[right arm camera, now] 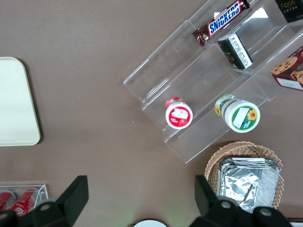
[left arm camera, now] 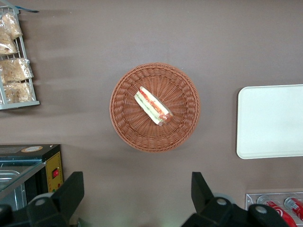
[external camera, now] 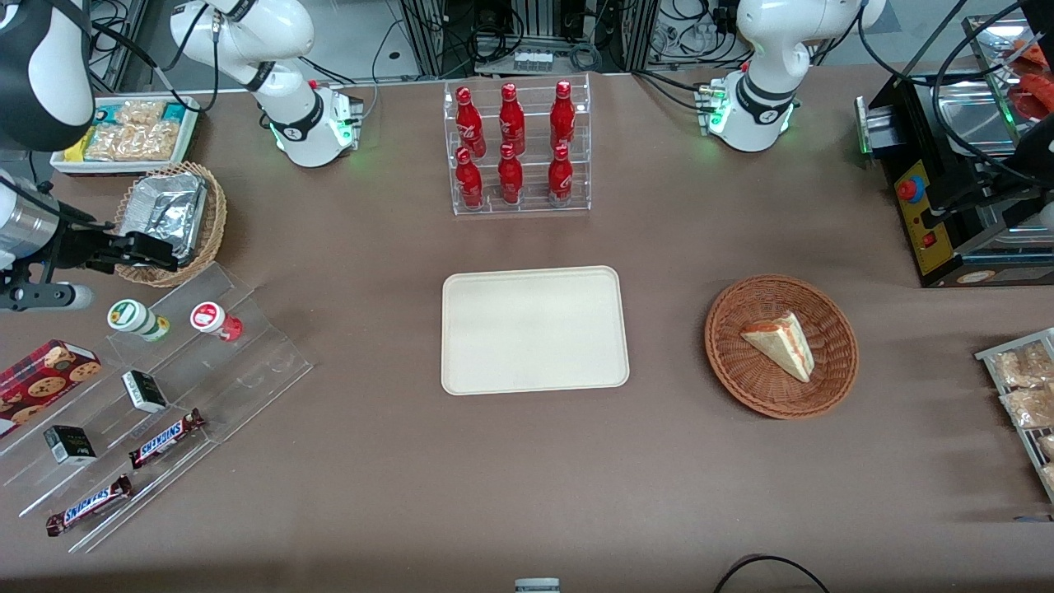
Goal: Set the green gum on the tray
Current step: 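Move the right gripper down toward the green-and-white gum jar on the acrylic stand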
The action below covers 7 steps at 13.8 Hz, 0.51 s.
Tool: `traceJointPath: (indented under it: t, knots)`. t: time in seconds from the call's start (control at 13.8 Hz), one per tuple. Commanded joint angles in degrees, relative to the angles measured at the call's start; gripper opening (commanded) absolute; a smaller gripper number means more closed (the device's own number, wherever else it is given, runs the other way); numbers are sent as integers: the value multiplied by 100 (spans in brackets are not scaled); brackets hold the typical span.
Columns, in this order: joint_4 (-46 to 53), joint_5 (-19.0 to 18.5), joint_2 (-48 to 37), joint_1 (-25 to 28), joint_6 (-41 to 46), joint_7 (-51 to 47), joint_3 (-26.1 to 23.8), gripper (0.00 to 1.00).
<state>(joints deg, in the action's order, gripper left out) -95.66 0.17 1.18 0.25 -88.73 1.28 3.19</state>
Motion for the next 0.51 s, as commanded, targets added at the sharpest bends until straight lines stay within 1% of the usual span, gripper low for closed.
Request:
traceJointPath:
  t: [0.0, 0.22, 0.43]
  knots:
    - [303, -105, 172, 54, 216, -101, 33, 100]
    - [207, -114, 137, 19, 216, 30, 33, 100]
    - [-223, -114, -99, -103, -82, 688, 68, 100]
